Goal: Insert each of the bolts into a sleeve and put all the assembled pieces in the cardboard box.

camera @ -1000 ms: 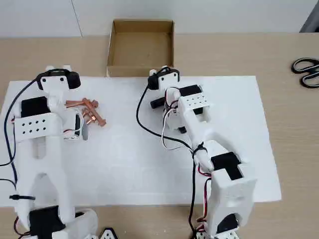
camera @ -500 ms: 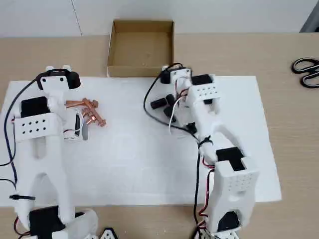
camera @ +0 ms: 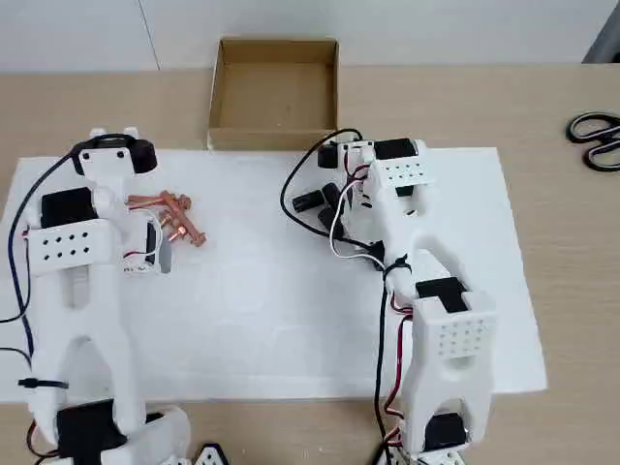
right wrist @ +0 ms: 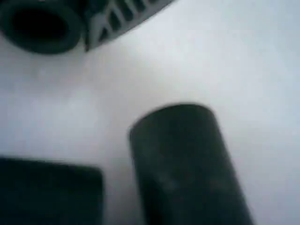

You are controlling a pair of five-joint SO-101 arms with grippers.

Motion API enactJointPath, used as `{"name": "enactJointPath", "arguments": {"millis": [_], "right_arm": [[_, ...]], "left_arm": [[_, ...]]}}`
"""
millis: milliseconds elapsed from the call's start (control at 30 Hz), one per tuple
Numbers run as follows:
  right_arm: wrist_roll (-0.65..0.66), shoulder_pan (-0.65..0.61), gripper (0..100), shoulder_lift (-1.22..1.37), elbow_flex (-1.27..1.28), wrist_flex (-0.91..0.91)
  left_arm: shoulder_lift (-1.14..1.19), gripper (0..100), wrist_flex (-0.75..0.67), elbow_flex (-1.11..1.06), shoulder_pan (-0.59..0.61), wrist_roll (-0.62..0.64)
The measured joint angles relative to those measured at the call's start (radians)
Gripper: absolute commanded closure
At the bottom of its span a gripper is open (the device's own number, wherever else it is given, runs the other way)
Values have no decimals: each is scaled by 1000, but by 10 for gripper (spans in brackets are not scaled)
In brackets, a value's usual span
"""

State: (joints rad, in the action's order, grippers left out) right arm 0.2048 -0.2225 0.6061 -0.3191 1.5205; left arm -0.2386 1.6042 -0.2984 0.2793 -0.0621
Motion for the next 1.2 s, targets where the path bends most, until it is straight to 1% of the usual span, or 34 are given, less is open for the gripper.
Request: {"name": "enactJointPath", "arguments": {"millis": [133, 333, 833, 1000, 1200], "right_arm": [[-8, 0, 868, 5, -5, 6], [-11, -15, 800, 12, -20, 34], [-11, -12, 801, -74, -5, 106], [-11, -14, 801, -74, 9, 106], [-34, -15, 801, -9, 8, 78]], "left_arm": [[0, 840, 0, 0, 0, 0], [0, 840, 0, 0, 0, 0], [0, 840, 0, 0, 0, 0], [0, 840, 0, 0, 0, 0], [0, 840, 0, 0, 0, 0]]}}
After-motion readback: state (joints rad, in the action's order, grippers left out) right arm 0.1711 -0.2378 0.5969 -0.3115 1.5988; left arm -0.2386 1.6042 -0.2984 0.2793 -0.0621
